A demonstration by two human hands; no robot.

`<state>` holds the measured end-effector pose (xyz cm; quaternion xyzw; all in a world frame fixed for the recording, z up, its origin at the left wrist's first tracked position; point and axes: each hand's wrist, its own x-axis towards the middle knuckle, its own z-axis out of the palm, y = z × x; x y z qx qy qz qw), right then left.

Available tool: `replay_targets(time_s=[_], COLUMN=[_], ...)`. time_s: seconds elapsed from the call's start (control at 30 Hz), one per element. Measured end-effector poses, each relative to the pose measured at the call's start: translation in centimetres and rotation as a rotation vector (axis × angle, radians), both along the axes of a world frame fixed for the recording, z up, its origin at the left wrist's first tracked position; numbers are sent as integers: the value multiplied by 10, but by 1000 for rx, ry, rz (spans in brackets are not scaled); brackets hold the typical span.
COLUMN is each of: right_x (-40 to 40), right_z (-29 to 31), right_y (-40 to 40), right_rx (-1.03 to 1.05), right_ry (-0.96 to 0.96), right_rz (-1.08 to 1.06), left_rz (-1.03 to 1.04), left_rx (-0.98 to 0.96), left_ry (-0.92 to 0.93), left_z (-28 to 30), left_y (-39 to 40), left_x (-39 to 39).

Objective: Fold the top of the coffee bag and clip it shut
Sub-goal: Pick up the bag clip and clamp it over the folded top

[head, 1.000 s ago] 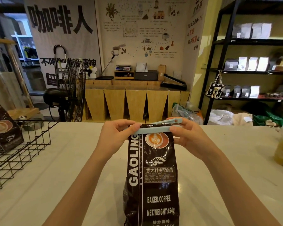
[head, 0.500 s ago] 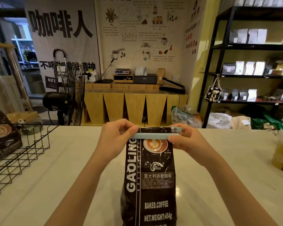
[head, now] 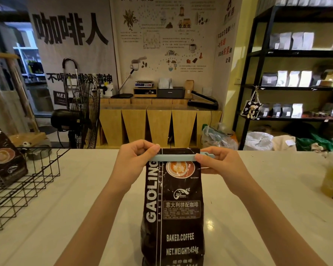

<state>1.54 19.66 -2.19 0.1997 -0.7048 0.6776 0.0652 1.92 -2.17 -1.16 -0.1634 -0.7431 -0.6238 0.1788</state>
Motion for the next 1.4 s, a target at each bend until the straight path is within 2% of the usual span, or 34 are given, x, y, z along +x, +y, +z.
replay_targets(time_s=[0.13,0.27,0.53,0.6,0.67,0.73,0.8,0.87,0.97,1.17,1.4], right_x=[-1,-1,-1,0,1,2,3,6,8,6,4], right_z=[-2,-5,-8,-8,-8,-7,-5,-3,-2,2,-5], right_y=[2,3,-1,-2,-4,-5,-5,-4,-2,4,0], right_rx=[-13,-20,-65,-69,-68,-86,-104,-107,-85,66,129], right_ry=[0,-6,-25,-23,-13,0,24,46,66,67,245], right_rz=[-23,-35,-45,-54,-58,-41,8,66,119,196,-16], left_rz=[-24,-123,-112,2,228,265,221,158,85,84,172], left_rx=[32,-41,-18,-182,-521,-720,-886,-957,-953,-859,-800], left_ry=[-53,-179,-203,-135,146,399,445,362,267,317,343], left_z=[-2,-4,-2,1,6,12,18,24,32,27,14], left_y=[3,1,1,3,10,27,44,54,56,51,54], left_x=[0,0,2,5,11,19,22,20,20,23,16])
